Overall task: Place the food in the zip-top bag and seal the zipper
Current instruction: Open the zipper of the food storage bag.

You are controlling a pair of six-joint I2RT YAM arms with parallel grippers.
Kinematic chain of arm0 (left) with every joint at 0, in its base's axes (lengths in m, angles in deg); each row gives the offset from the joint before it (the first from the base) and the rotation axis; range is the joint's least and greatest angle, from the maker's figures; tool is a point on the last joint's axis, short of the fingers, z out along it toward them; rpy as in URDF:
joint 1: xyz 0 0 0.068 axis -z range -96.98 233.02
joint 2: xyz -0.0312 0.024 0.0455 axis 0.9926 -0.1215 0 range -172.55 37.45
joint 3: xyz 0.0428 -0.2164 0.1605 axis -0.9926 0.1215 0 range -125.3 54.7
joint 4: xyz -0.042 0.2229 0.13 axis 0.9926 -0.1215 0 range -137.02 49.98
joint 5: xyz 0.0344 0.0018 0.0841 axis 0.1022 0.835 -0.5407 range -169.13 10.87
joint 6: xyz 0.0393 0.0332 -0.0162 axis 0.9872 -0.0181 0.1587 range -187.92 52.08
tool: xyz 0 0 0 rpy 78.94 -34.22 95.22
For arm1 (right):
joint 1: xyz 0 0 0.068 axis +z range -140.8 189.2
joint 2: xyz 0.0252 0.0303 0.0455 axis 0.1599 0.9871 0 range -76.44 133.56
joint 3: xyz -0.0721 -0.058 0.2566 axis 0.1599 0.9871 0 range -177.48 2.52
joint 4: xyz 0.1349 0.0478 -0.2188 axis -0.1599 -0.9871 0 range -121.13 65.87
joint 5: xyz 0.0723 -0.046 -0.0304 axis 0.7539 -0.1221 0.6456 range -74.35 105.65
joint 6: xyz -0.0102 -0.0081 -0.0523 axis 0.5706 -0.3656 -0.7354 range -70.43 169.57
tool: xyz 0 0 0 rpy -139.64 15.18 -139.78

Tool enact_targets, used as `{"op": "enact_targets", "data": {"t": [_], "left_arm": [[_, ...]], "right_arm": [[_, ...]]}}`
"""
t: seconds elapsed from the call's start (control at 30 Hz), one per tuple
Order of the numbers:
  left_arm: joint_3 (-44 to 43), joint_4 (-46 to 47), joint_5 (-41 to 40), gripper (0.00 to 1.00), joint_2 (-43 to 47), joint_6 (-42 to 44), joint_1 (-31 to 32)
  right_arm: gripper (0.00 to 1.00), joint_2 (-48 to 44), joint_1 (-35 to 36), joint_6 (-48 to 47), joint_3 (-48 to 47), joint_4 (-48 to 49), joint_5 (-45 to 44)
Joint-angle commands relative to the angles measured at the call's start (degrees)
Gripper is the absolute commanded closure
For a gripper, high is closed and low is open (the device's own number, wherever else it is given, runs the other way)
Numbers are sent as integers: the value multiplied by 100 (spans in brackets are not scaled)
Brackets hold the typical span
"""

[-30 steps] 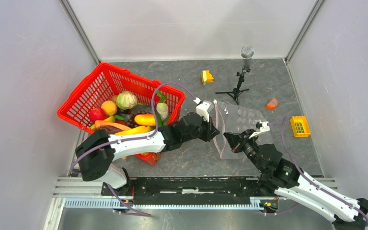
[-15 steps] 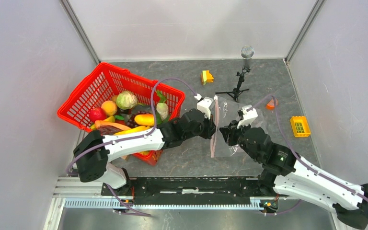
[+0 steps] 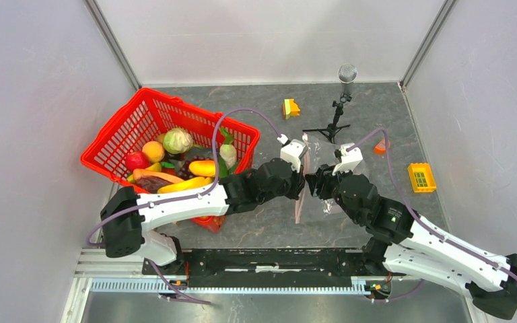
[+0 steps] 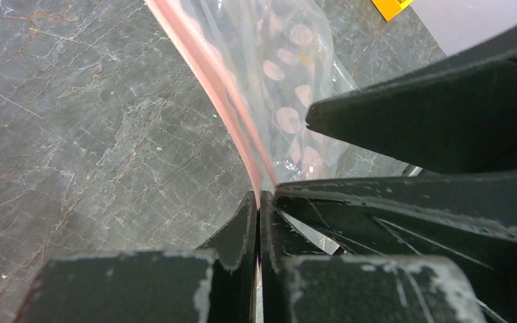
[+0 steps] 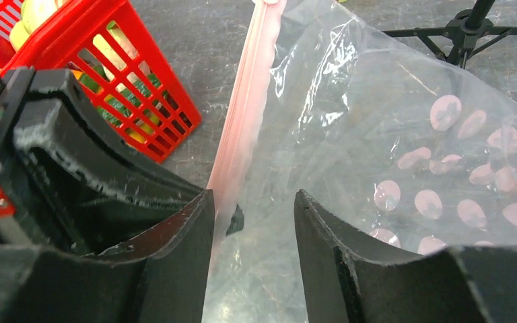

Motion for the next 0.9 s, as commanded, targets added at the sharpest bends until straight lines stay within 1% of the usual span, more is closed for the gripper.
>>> {"op": "enact_targets", "data": {"t": [0.0, 0.07, 0.17, 0.3, 0.53, 0.67, 0.87], "left_arm": [[-271, -1, -367, 98, 202, 442, 195], [-284, -22, -417, 98, 213, 556, 264], [-226, -45, -704, 98, 270, 678, 392], [-107, 31, -792, 98, 466, 721, 390], [-52, -87, -1167, 98, 535, 612, 390], [-99, -194, -1316, 98, 489, 577, 394], [-137, -116, -1079, 98, 520, 641, 393]], "right_arm": [[47, 67, 5, 149, -184, 485, -277], [48, 141, 5, 168, -235, 559, -306], [50, 318, 7, 165, -380, 524, -315], [54, 478, 5, 211, -420, 402, -417], [66, 536, 4, 176, -507, 62, -341], [69, 350, 6, 144, -448, 20, -294], [69, 520, 4, 80, -495, -417, -653]]}}
